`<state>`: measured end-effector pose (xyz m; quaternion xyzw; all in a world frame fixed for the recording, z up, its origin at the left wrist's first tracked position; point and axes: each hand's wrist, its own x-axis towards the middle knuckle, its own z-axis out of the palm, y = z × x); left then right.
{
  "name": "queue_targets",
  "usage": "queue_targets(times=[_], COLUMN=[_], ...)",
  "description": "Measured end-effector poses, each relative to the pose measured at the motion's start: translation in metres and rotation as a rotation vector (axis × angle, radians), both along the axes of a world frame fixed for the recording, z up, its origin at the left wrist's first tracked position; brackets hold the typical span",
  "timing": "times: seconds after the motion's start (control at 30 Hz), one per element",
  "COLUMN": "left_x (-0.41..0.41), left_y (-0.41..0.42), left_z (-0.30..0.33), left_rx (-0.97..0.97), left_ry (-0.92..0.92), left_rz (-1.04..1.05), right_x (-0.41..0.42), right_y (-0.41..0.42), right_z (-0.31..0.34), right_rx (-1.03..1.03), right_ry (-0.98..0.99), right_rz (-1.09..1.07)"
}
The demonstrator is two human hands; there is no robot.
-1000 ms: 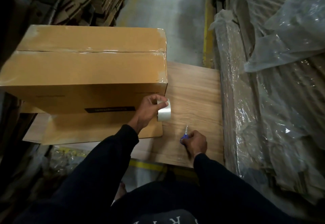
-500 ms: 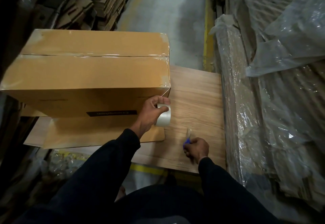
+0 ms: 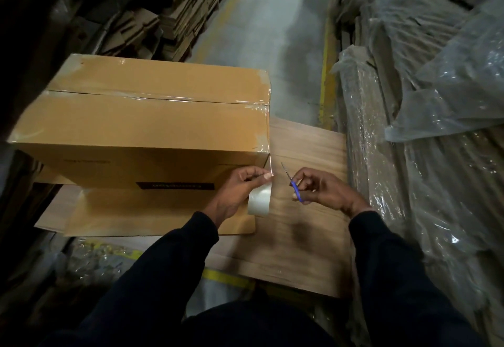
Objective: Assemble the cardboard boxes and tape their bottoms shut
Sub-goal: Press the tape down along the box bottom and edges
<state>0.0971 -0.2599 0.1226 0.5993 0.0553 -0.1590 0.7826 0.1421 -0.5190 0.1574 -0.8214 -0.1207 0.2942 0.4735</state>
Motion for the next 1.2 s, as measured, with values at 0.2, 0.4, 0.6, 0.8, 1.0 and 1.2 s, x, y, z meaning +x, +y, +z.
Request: queue_targets(times=[0.2,0.4,0.6,0.8,1.0,1.2], left_x=[-0.004,-0.007,-0.010,-0.015,-0.032,-0.035], left_y=[0.008,0.009,0.007,0.014,0.033,0.058], left_z=[0.002,-0.001,-0.003,-0.003,-0.007,0.030], left_rx=[-0.025,-0.059,-0.033,0.016,0.146,-0.085], left_ry=[0.032,0.048,0.028,0.039,0.002,-0.051], left_rz=[-0.060,-0.032,-0.036,-0.003,-0.110,-0.086], right_x=[0.048,0.077,0.088,0.088,0.059,-0.019], right_y=[0.009,0.034,0.057,0.063,0.051,0.049], right_z=[0.038,0.049,0.048,0.039,-0.009,-0.093], right_rx=[-0.185,-0.245,-0.245,-0.278,-0.388,-0.650], right_ry=[0.131,0.212,0.191,0.143,0.154,0.039], right_rz=[0.314,0.489,0.530,0.554,0.426,0.016])
